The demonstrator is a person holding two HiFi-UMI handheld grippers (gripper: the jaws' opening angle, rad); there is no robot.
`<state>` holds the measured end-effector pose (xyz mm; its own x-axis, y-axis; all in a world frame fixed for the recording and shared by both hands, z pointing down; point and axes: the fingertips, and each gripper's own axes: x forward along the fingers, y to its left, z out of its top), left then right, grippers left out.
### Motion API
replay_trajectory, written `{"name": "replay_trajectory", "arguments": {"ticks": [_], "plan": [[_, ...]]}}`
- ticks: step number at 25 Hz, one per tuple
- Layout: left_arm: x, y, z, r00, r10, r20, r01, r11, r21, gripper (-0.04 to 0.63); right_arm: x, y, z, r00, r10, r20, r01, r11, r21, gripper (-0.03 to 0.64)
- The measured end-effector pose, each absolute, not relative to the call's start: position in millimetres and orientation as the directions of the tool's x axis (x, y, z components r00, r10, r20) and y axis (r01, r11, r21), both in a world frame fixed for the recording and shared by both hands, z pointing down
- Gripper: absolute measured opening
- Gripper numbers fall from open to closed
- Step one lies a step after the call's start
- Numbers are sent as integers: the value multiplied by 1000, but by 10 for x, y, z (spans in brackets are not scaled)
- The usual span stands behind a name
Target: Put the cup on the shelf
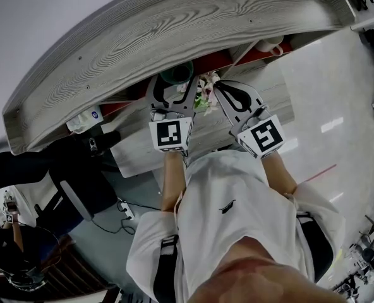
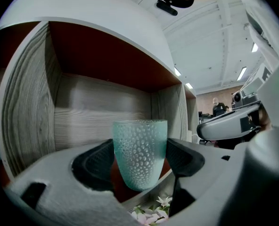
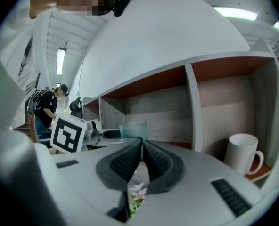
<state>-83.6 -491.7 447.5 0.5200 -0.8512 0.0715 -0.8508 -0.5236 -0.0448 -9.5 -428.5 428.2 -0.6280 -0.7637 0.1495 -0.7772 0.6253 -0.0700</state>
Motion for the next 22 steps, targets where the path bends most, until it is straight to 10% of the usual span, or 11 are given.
{"name": "replay_trajectory", "arguments": {"ticks": [22], "plan": [[-826, -5098, 4483, 450, -883, 133, -883, -462, -77, 362, -170, -4329, 4282, -623, -769, 144, -781, 620, -74, 35]]}}
